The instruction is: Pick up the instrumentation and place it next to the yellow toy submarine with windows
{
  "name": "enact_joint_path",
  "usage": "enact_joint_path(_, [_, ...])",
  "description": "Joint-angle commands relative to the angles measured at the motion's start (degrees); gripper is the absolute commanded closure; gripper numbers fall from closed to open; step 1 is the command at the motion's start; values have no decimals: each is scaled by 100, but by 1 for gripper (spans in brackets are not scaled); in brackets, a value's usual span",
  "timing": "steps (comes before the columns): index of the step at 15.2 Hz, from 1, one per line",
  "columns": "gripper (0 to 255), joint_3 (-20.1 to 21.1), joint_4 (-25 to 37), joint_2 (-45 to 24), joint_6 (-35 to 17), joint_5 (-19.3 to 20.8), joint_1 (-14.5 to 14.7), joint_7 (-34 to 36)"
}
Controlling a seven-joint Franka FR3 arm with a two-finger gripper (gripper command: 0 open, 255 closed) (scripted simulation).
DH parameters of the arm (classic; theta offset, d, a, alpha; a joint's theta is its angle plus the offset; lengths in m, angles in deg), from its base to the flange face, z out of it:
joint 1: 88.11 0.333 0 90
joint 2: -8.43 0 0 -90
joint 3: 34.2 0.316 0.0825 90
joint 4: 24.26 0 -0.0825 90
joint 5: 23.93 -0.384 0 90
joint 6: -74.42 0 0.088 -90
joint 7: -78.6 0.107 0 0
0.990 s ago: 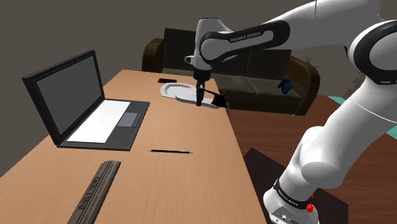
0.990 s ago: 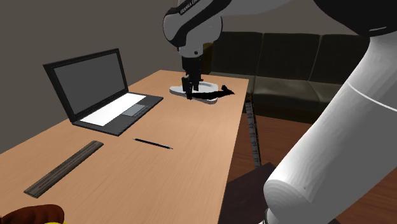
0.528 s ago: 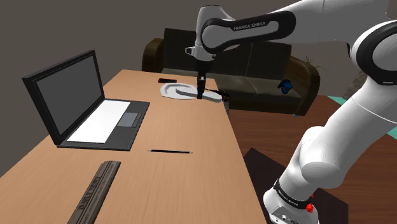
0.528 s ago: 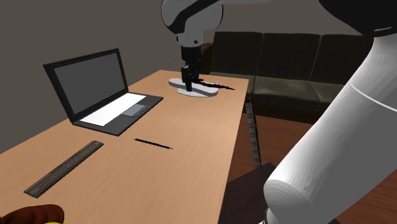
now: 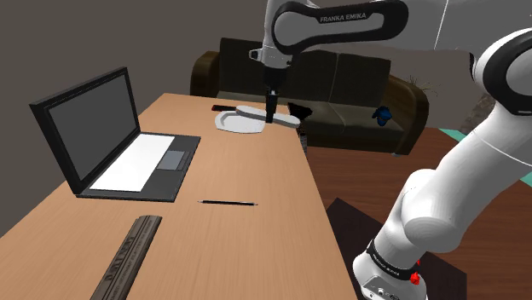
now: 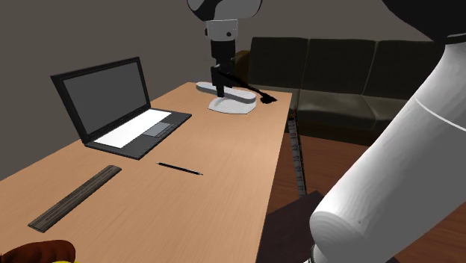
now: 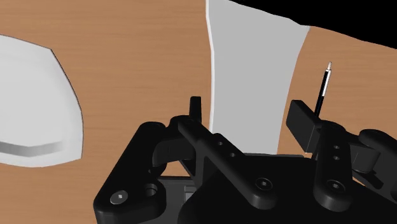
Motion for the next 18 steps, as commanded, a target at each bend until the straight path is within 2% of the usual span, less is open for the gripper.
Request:
enact_joint_path(1, [255, 103, -189, 203, 17, -16, 71, 169])
enact_joint_path(9, [255, 743, -994, 1073, 95, -245, 474, 1124])
enact_joint_path(18, [255, 1571, -1405, 1663, 247, -689, 973, 2261])
